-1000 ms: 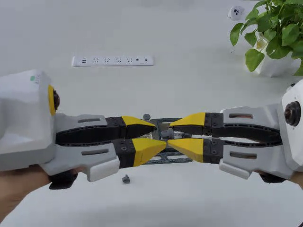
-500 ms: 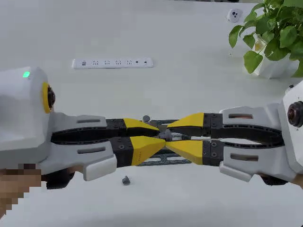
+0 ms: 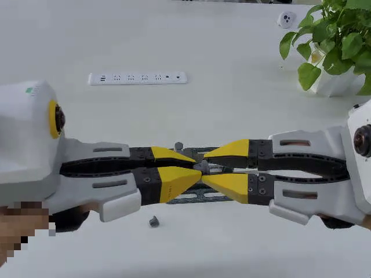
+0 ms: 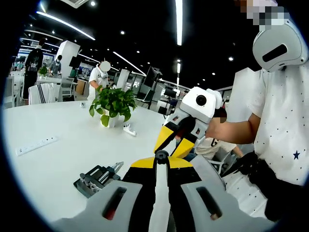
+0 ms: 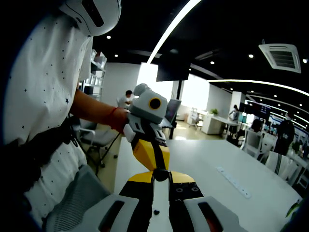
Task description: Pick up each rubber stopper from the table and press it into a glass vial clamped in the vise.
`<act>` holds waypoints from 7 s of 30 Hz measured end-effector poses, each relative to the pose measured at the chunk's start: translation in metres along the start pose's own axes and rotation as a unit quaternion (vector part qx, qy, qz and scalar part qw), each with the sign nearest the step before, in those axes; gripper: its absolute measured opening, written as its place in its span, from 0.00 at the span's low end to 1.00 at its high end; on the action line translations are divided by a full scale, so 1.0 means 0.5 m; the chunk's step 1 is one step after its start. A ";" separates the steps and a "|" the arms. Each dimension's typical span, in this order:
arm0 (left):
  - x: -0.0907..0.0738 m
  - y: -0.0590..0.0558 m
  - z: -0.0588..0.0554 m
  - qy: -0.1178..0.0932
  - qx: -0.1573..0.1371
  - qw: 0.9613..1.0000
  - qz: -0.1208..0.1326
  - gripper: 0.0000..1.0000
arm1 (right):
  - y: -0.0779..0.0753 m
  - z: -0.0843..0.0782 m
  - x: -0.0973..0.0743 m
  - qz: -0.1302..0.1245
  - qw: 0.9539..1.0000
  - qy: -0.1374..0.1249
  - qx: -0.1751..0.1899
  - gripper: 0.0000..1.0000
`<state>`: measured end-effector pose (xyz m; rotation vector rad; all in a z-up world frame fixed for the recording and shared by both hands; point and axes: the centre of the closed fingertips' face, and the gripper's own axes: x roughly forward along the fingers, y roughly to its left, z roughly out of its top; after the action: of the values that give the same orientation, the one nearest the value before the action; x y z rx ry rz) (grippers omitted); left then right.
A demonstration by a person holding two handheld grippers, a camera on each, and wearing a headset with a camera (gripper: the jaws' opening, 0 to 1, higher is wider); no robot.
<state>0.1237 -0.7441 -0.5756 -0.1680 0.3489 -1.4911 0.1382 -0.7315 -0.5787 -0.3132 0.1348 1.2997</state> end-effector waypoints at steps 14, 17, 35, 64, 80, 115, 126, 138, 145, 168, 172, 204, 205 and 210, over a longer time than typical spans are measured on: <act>-0.012 -0.016 0.009 0.010 0.003 1.000 -0.030 0.03 | 0.011 0.019 0.000 0.018 1.000 -0.005 0.004 0.07; -0.014 -0.021 0.010 0.009 0.000 0.999 -0.038 0.03 | 0.014 0.022 -0.002 0.024 1.000 -0.006 0.006 0.08; -0.027 -0.046 0.011 0.023 -0.004 0.997 -0.080 0.03 | 0.039 0.038 -0.011 0.068 0.997 -0.021 0.028 0.07; -0.033 -0.060 0.007 0.033 -0.016 0.994 -0.105 0.03 | 0.057 0.043 -0.009 0.095 0.995 -0.018 0.032 0.06; -0.034 -0.053 0.004 0.028 -0.009 0.995 -0.098 0.03 | 0.052 0.038 -0.006 0.088 0.995 -0.011 0.040 0.06; -0.072 0.074 -0.086 0.028 0.015 0.998 0.052 0.44 | -0.085 -0.100 0.044 0.044 0.985 0.148 0.080 0.06; -0.071 0.123 -0.135 0.050 0.026 0.992 0.109 0.67 | -0.161 -0.198 0.090 0.036 0.965 0.242 0.091 0.06; -0.026 0.136 -0.146 0.073 0.061 0.986 0.138 0.90 | -0.197 -0.306 0.144 0.052 0.935 0.348 0.051 0.06; -0.061 0.163 -0.179 0.087 0.069 0.983 0.147 0.97 | -0.197 -0.365 0.160 0.068 0.915 0.395 0.040 0.06; -0.088 0.171 -0.210 0.082 0.068 0.984 0.143 0.97 | -0.200 -0.410 0.175 0.102 0.882 0.459 0.002 0.06; -0.086 0.169 -0.207 0.079 0.067 0.984 0.144 0.97 | -0.197 -0.409 0.178 0.107 0.877 0.468 -0.004 0.05; -0.081 0.168 -0.200 0.066 0.062 0.985 0.144 0.94 | -0.198 -0.412 0.181 0.107 0.842 0.528 0.016 0.05; -0.080 0.168 -0.200 0.066 0.062 0.986 0.143 0.94 | -0.200 -0.413 0.184 0.105 0.840 0.531 0.022 0.05; -0.076 0.168 -0.200 0.064 0.061 0.986 0.141 0.94 | -0.197 -0.415 0.183 0.101 0.835 0.540 0.019 0.05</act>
<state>0.1686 -0.6896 -0.6916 0.0739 0.3671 -1.2409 0.2730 -0.7326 -0.7858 -1.0016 1.1805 1.1834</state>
